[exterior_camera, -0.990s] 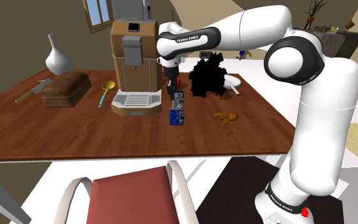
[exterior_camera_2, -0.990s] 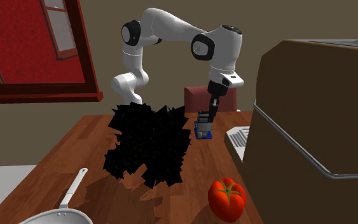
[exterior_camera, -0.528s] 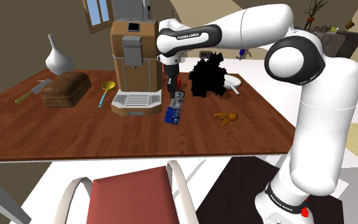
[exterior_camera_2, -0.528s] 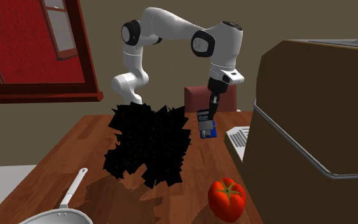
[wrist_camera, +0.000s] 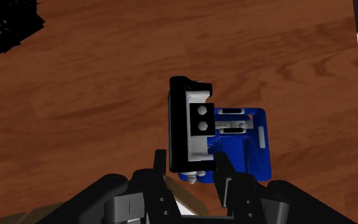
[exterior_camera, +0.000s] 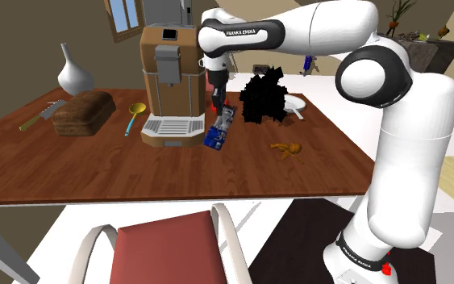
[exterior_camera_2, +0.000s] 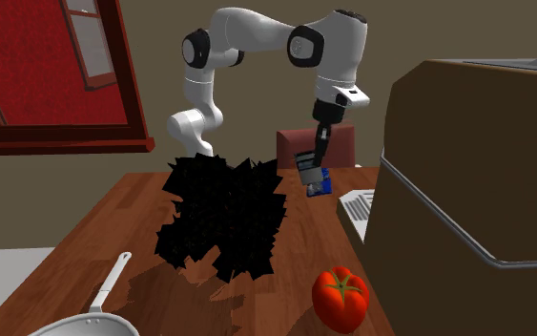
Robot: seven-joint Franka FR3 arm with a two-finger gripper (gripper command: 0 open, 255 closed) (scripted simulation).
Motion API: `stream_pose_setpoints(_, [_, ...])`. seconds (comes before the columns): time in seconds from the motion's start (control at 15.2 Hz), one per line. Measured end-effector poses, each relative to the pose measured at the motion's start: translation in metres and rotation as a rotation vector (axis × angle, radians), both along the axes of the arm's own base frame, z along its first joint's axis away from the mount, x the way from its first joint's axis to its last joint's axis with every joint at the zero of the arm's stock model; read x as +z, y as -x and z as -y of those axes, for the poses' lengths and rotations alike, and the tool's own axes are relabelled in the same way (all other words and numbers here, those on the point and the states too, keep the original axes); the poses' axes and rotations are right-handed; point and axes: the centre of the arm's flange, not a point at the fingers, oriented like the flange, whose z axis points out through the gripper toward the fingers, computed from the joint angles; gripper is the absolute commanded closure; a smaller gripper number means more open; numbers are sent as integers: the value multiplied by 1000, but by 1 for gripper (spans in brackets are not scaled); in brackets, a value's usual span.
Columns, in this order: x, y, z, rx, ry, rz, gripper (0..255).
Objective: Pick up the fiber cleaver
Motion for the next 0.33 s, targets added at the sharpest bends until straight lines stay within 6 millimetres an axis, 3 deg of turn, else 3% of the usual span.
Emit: stream_pose_setpoints(0.33, [24,-1,-1,0,0,0,255])
